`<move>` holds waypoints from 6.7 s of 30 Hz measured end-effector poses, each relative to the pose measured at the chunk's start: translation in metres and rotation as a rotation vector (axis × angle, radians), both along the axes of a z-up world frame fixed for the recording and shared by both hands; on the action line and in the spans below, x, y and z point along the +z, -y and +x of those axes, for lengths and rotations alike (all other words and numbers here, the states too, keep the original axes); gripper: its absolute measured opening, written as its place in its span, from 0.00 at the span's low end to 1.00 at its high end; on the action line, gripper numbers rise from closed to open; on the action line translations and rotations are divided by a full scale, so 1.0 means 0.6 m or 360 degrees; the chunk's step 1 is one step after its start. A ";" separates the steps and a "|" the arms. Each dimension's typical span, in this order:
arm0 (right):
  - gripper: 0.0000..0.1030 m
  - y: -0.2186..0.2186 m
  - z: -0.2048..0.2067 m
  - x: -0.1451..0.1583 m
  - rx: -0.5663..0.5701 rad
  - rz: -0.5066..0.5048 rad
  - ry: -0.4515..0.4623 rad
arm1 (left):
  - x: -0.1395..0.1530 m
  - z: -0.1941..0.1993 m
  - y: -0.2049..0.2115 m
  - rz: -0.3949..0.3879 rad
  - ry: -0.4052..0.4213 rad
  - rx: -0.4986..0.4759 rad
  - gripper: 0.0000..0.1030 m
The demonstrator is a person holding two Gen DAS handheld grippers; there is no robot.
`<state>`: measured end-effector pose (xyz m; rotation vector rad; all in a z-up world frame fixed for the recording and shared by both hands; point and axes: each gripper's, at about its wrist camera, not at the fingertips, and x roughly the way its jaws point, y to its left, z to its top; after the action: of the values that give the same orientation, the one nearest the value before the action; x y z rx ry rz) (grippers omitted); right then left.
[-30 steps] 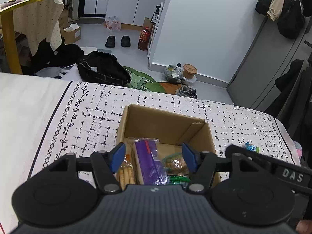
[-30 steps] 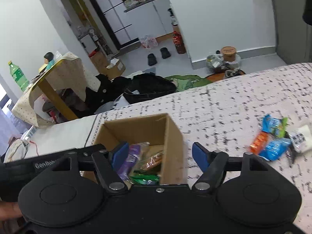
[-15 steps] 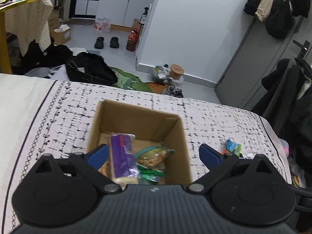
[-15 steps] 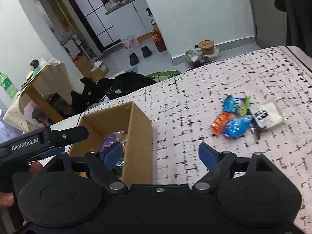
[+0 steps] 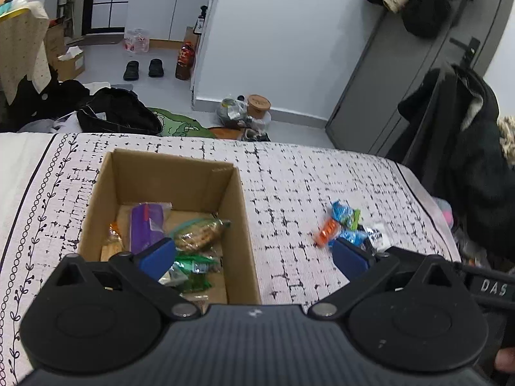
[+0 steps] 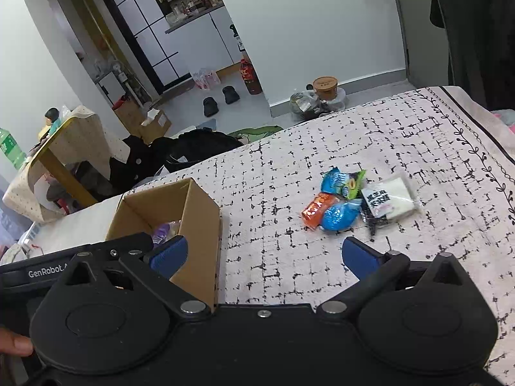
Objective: Organize snacks
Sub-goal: 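Withdraw both open grippers from the box toward the remaining snacks, then grasp the orange packet with the left gripper while the right grasps the white bread packet, then carry the orange packet and white bread packet over the box with both grippers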
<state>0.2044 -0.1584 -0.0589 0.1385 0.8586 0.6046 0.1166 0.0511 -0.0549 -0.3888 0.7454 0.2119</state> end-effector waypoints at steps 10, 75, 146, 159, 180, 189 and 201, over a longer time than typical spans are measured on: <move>1.00 0.034 -0.006 -0.004 0.0026 -0.0017 -0.0034 | -0.011 0.009 0.044 0.0061 -0.0093 -0.0090 1.00; 0.78 0.082 0.229 -0.147 -0.0007 -0.0270 -0.0183 | -0.170 0.304 0.140 -0.0021 -0.0301 -0.0182 0.42; 0.50 0.211 0.044 0.074 -0.0235 0.0047 0.0102 | 0.130 -0.018 0.070 0.0120 0.0133 0.0005 0.22; 0.50 0.223 0.019 0.101 -0.0174 0.0065 0.0175 | 0.179 -0.122 0.044 0.0199 0.0176 0.0123 0.22; 0.50 0.181 0.016 0.095 -0.0071 0.0026 0.0216 | 0.161 -0.218 -0.032 0.0203 0.0193 0.0280 0.22; 0.50 0.119 0.012 0.080 0.0050 0.0015 0.0183 | 0.117 -0.214 -0.057 0.0145 0.0170 0.0309 0.22; 0.50 -0.017 -0.001 0.041 0.0326 -0.0025 0.0115 | 0.032 -0.172 -0.076 0.0023 0.0068 0.0282 0.22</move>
<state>0.2037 -0.1484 -0.0343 0.0144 0.8129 0.7897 0.0132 0.0965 -0.0359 -0.4450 0.6673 0.3745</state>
